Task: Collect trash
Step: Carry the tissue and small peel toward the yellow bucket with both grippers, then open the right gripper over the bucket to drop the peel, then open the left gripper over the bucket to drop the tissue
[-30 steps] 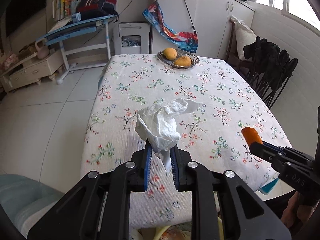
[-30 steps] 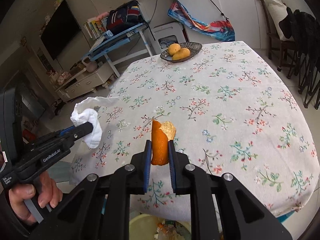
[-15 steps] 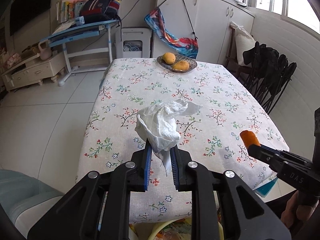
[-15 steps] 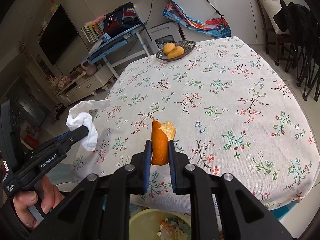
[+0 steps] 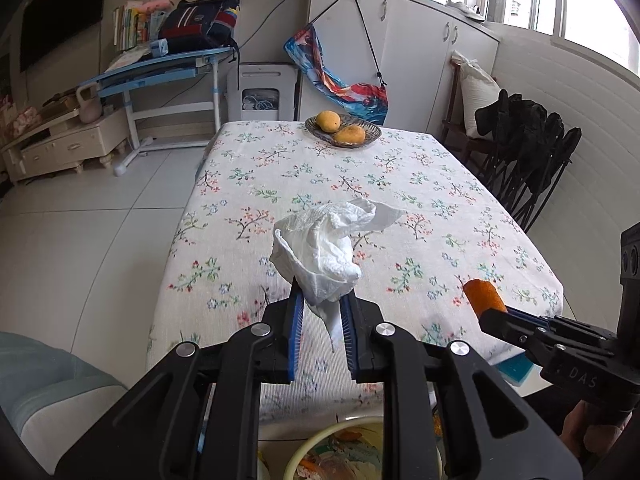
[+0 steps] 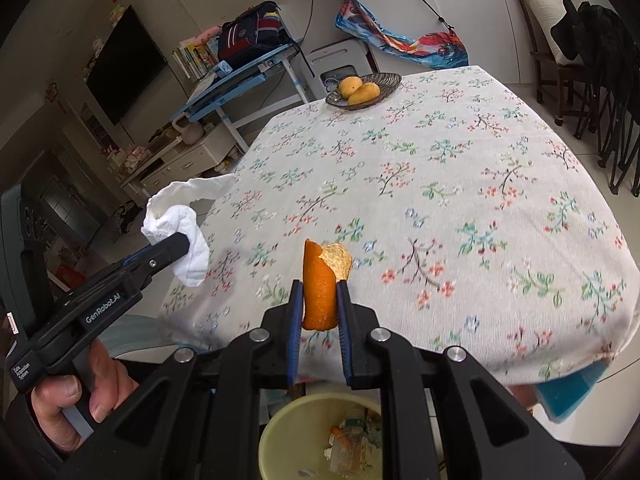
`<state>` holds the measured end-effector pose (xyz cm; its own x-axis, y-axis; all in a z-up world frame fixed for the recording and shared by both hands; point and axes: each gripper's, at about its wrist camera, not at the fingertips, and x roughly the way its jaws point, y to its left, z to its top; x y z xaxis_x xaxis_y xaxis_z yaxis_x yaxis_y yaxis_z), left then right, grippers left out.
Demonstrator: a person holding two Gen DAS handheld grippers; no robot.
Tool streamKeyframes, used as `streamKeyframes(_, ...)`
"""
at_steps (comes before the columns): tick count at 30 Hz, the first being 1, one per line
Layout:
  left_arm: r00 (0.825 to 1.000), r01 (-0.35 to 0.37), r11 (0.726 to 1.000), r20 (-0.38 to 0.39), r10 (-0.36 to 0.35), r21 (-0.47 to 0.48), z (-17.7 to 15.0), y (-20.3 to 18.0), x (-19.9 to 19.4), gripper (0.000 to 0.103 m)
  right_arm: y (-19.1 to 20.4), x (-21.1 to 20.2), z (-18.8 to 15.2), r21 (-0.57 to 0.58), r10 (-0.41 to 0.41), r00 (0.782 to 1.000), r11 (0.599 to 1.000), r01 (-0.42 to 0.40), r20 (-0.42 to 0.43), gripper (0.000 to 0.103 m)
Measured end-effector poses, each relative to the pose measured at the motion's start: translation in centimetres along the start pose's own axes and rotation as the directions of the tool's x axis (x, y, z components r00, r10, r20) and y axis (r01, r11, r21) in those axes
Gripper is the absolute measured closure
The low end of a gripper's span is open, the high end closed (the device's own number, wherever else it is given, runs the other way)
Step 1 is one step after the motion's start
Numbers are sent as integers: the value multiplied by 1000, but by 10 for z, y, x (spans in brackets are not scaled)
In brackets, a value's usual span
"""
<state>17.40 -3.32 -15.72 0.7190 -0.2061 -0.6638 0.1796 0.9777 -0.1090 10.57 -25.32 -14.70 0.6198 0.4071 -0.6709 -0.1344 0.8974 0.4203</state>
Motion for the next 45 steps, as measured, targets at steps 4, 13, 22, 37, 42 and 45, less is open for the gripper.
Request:
streamKeyframes(4, 1000, 4, 1000, -3, -4, 1, -13, -1, -9, 86, 4, -7, -10, -5, 9, 1000, 1000, -9, -9, 86)
streamKeyframes(13, 1000, 12, 1000, -11, -12, 1, -39, -7, -30, 86, 11, -21, -32, -16, 22, 999, 1000, -23, -32, 85)
streamKeyframes(22, 999, 28, 1000, -15, -28, -2, -60, -12, -47, 86, 23, -24, -63, -36, 43, 992, 998, -48, -116, 84)
streamKeyframes(37, 998, 56, 998, -42, -55, 10, -78, -17, -56, 86, 30, 11, -103, -82, -5, 941, 996, -25, -339, 83)
streamKeyframes(42, 996, 58, 997, -71, -55, 41, -88, -19, -58, 86, 26, 15, -107, -75, -12, 932, 997, -16, -363, 68)
streamKeyframes(45, 992, 68, 995, -106, -61, 70, -96, -21, -58, 86, 22, 10, -104, -58, -15, 942, 998, -5, -337, 66)
